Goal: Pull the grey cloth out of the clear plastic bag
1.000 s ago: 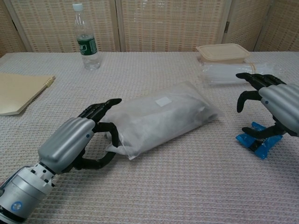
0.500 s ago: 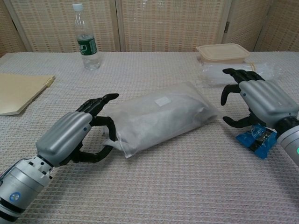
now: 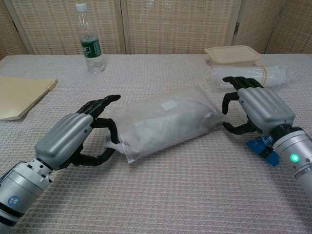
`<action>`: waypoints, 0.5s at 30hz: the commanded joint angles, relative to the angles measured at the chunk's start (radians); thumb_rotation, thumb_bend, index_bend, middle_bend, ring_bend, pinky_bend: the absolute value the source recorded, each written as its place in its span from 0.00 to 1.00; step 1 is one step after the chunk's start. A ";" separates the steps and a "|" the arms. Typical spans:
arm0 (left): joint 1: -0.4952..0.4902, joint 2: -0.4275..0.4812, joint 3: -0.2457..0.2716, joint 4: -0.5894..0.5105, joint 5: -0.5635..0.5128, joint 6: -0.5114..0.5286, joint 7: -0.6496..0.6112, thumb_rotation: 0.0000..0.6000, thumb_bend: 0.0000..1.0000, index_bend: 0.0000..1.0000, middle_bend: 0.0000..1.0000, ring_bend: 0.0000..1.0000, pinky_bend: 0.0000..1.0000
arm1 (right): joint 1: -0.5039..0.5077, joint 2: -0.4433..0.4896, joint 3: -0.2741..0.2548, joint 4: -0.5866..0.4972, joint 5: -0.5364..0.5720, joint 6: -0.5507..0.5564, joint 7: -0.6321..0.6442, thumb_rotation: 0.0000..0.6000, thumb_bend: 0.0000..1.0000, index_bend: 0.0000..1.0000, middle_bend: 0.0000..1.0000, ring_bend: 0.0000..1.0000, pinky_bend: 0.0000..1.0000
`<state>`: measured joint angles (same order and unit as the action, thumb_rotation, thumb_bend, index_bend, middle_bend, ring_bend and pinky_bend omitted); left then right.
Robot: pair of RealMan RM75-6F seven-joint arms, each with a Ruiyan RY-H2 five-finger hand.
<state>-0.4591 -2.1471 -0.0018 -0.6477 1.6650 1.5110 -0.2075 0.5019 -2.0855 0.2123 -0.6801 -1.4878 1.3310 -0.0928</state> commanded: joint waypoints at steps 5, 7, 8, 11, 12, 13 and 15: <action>-0.002 0.005 0.003 -0.003 0.001 -0.001 -0.002 1.00 0.53 0.69 0.06 0.00 0.00 | 0.017 -0.014 -0.002 0.021 0.008 -0.005 0.023 1.00 0.42 0.57 0.07 0.00 0.00; -0.003 0.005 0.003 -0.003 0.001 0.002 -0.003 1.00 0.54 0.69 0.06 0.00 0.00 | 0.023 -0.018 -0.004 0.027 0.010 -0.009 0.020 1.00 0.47 0.58 0.08 0.00 0.00; -0.003 0.006 0.002 -0.003 0.001 0.002 -0.004 1.00 0.54 0.69 0.06 0.00 0.00 | 0.025 -0.019 -0.005 0.029 0.010 -0.010 0.020 1.00 0.50 0.58 0.08 0.00 0.00; -0.004 0.010 0.001 -0.003 0.000 0.004 -0.006 1.00 0.54 0.68 0.06 0.00 0.00 | 0.028 -0.022 -0.010 0.033 0.012 -0.013 0.017 1.00 0.57 0.59 0.08 0.00 0.00; -0.005 0.011 0.000 -0.004 -0.001 0.005 -0.007 1.00 0.54 0.68 0.06 0.00 0.00 | 0.029 -0.022 -0.010 0.033 0.013 -0.013 0.016 1.00 0.58 0.60 0.08 0.00 0.00; -0.005 0.014 -0.001 -0.005 -0.001 0.007 -0.009 1.00 0.54 0.68 0.06 0.00 0.00 | 0.029 -0.021 -0.010 0.032 0.015 -0.013 0.017 1.00 0.59 0.60 0.08 0.00 0.00; -0.006 0.018 -0.004 -0.008 -0.003 0.011 -0.010 1.00 0.54 0.68 0.06 0.00 0.00 | 0.026 -0.016 -0.012 0.026 0.016 -0.009 0.021 1.00 0.59 0.62 0.09 0.00 0.00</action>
<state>-0.4644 -2.1296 -0.0051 -0.6553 1.6628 1.5215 -0.2172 0.5291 -2.1026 0.2009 -0.6527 -1.4724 1.3207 -0.0728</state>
